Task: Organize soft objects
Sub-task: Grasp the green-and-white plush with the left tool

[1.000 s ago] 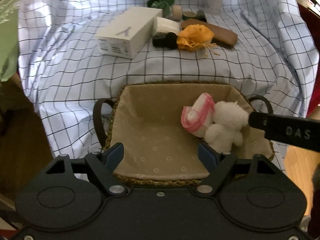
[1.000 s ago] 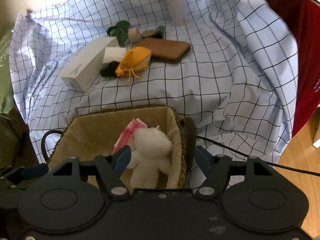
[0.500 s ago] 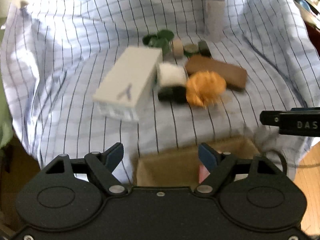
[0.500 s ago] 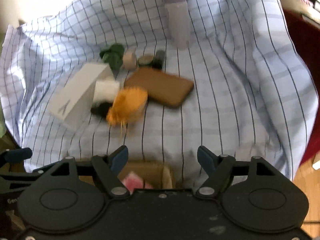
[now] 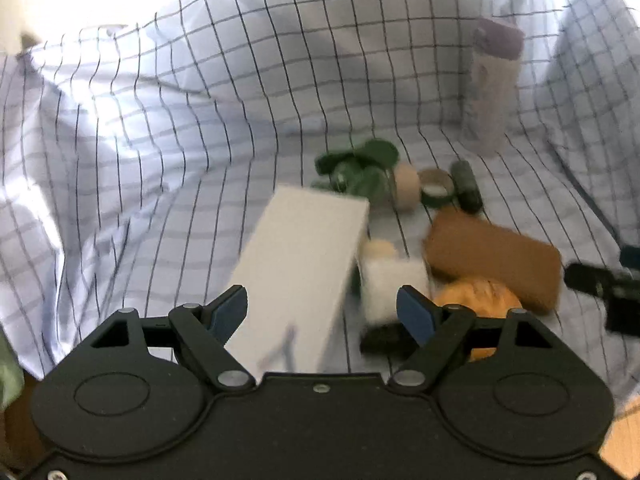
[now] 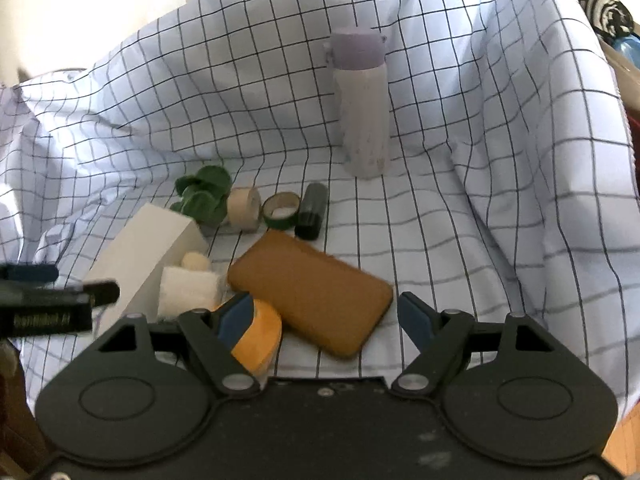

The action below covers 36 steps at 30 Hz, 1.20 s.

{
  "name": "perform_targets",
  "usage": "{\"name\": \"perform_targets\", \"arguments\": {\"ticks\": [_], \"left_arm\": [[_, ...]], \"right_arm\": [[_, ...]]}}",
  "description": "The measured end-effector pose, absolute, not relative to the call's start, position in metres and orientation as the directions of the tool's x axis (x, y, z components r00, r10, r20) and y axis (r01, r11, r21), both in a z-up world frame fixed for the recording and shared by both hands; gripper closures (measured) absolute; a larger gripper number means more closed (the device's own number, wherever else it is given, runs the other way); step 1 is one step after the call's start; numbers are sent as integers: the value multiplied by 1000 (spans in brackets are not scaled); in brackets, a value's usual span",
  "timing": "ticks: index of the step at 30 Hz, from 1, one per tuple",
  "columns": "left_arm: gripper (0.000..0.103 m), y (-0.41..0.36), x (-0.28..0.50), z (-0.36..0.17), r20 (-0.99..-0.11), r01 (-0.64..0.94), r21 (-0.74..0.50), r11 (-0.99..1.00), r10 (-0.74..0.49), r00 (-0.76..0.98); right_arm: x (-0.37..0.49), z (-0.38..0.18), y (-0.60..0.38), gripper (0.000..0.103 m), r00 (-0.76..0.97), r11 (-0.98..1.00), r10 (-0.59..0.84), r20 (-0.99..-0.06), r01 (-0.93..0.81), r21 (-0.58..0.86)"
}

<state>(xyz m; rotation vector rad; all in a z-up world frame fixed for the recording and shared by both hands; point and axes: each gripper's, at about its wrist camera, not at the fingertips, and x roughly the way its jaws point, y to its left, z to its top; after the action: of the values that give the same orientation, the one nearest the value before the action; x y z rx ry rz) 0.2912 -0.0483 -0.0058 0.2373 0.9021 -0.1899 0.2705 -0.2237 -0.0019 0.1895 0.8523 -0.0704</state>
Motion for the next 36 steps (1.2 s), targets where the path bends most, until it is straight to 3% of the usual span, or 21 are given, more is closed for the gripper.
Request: {"name": "perform_targets", "arguments": {"ticks": [16, 28, 32, 36], "left_arm": [[24, -102, 406, -49, -829, 322, 256, 911, 36, 558], [23, -70, 473, -54, -797, 137, 323, 936, 191, 573], [23, -55, 484, -60, -812, 86, 300, 950, 206, 546], [23, -41, 481, -54, -835, 72, 195, 978, 128, 535]], "right_arm": [[324, -16, -240, 23, 651, 981, 16, -759, 138, 139], [346, -24, -245, 23, 642, 982, 0, -767, 144, 121], [351, -26, -242, 23, 634, 983, 2, -773, 142, 119], [355, -29, -237, 23, 628, 984, 3, -778, 136, 113]]}}
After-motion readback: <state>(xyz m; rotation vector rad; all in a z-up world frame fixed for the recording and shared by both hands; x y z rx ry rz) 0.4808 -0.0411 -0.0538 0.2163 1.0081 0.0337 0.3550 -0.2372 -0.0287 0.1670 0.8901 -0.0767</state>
